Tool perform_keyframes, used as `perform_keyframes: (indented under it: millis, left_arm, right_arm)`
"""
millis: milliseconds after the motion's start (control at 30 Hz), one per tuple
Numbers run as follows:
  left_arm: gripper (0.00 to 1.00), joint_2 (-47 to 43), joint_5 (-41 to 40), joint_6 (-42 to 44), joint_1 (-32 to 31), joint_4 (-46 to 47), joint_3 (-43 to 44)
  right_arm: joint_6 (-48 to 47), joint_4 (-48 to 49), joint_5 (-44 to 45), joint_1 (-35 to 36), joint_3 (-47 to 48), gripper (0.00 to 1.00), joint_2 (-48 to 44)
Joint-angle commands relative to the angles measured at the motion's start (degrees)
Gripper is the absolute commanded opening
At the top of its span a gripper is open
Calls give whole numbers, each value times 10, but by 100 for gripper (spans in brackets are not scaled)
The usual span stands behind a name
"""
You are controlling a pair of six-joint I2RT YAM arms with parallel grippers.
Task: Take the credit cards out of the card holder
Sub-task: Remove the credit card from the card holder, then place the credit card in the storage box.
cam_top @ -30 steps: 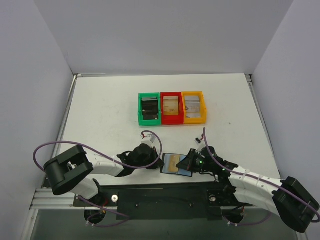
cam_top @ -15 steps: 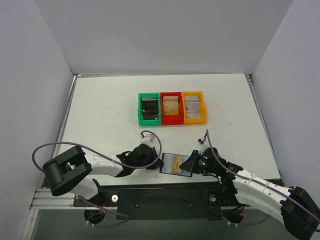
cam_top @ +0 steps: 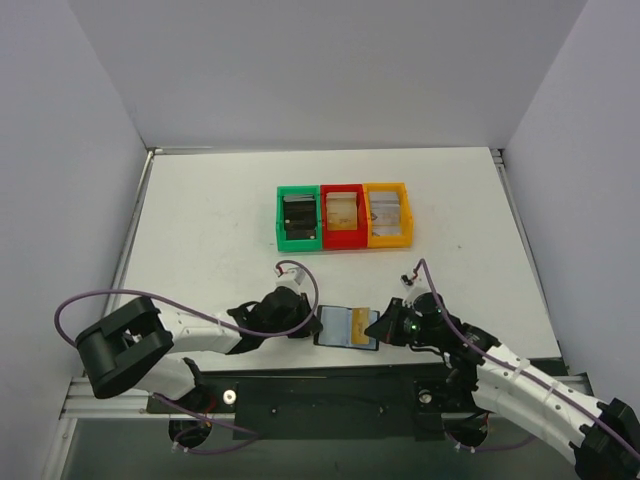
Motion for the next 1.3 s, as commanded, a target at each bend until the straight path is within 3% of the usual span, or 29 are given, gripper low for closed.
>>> perform_keyframes:
  millis: [0, 267, 467, 600, 667, 833, 933, 1133, 1267]
  left_arm:
    - [30, -31, -10, 18, 5, -47, 1]
    - [58, -91, -19, 24, 5, -95, 36]
    - [67, -176, -52, 35, 12, -168, 69]
    - [65, -239, -25, 80, 46, -198, 86]
    - [65, -270, 14, 124, 70, -189, 83]
    - [64, -375, 108, 187, 124, -27, 12]
    - [75, -405, 179, 173, 167, -32, 21]
    - [77, -358, 434, 138, 222, 75, 49]
    - [76, -316, 526, 84, 222, 173, 46]
  right_arm:
    - [-32, -56, 13, -5, 43, 0, -16]
    - [-71, -144, 39, -4, 102, 0, -43]
    - [-133, -201, 36, -4, 190, 0, 0]
    - [-187, -218, -11, -3, 256, 0, 70]
    - [-217, -242, -35, -1, 285, 0, 91]
    - [-290, -306, -80, -1, 368, 0, 106]
    - [-323, -361, -141, -2, 416, 0, 140]
    - [-340, -393, -259, 7, 457, 0, 166]
    - [-347, -413, -261, 27, 462, 0, 165]
